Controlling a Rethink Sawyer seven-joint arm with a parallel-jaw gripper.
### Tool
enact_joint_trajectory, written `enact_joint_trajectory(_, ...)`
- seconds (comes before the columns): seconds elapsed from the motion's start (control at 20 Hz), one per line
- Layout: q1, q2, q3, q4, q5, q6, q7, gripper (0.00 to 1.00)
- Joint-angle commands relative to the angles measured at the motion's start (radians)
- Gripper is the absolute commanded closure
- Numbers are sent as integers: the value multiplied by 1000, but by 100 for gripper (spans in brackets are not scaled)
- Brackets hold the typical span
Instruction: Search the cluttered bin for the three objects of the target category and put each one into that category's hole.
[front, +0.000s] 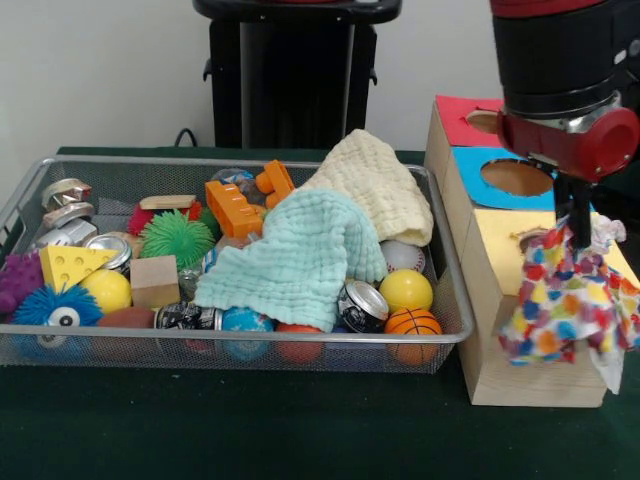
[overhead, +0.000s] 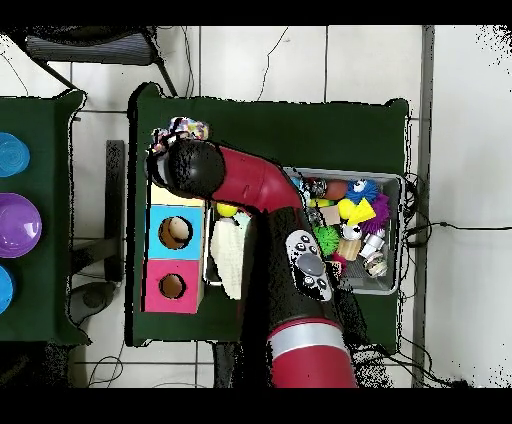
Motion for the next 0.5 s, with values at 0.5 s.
enact_joint_trajectory(0.5, -1, 12, 144, 236, -93, -32, -28, 100)
